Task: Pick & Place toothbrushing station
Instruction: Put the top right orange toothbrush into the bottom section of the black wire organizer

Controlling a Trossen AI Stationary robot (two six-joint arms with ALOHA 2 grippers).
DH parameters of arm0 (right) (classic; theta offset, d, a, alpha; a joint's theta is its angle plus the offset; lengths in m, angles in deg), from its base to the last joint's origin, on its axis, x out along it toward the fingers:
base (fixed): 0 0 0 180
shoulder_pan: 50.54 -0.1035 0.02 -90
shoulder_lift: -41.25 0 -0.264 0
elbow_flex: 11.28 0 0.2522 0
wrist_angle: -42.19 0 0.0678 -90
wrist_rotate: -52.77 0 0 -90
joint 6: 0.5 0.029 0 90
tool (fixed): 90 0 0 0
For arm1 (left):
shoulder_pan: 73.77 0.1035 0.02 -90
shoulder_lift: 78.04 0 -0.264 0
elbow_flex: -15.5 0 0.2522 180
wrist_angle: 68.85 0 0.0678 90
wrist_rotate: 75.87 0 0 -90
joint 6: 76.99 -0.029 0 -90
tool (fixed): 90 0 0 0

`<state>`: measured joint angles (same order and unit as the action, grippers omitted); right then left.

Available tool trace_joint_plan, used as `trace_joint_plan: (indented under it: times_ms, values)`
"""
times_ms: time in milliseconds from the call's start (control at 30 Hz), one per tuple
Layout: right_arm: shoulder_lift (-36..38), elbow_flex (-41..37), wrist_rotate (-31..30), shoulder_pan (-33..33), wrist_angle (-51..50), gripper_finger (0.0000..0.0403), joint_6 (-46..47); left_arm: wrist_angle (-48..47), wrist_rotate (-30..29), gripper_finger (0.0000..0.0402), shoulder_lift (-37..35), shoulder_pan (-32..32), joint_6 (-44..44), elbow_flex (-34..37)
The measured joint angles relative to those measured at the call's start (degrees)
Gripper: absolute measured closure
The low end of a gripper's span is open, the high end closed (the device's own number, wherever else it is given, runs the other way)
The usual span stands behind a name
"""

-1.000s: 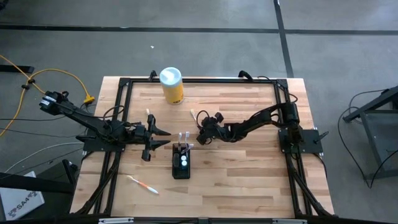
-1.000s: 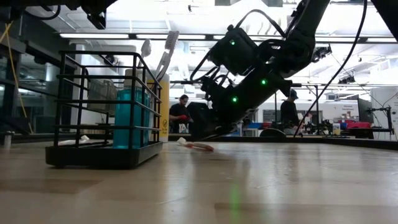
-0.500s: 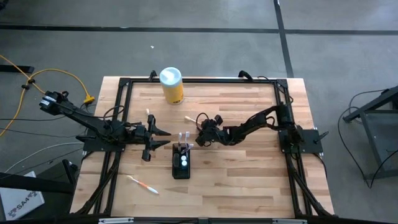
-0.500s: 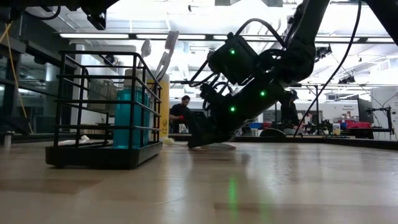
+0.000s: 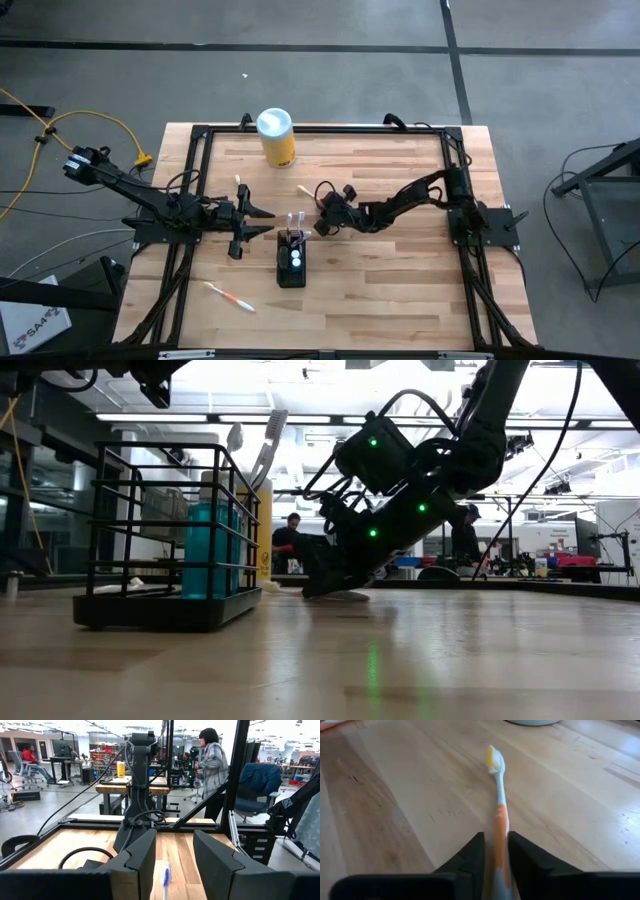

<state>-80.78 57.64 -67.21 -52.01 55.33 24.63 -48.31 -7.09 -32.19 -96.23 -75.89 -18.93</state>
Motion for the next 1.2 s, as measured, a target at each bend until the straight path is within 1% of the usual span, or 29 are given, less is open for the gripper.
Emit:
trace_joint_plan:
  times_ms: [167,400,700,900,967,1000,1100,1200]
  values:
    - [0.9,-0.1,1.3,-0.3,-0.4,0.0355,0.0,0.0,0.0,0.0273,0.0,0.0,0.0,0.0]
    - [1.2,-0.1,2.8,0.1,-0.7,0.0379,0.7,0.0,0.0,0.0273,0.0,0.0,0.3,0.0]
    - [1.2,-0.2,3.6,0.2,-0.5,0.0383,0.8,0.0,0.0,0.0273,0.0,0.0,0.4,0.0]
    - [1.2,-0.1,4.3,0.2,-0.4,0.0354,1.6,0.0,0.0,0.0273,0.0,0.0,0.4,0.0]
    - [1.2,-0.1,4.8,0.2,-0.4,0.0352,1.9,0.0,0.0,0.0273,0.0,0.0,0.4,0.0]
    - [1.3,-0.1,5.0,0.5,-0.5,0.0356,1.9,0.0,0.0,0.0273,0.0,0.0,0.4,0.0]
    - [1.3,-0.1,5.8,0.6,-0.5,0.0386,1.8,0.0,0.0,0.0273,0.0,0.0,0.4,0.0]
    - [1.3,-0.1,5.8,0.5,-0.3,0.0388,1.7,0.0,0.0,0.0273,0.0,0.0,0.4,0.0]
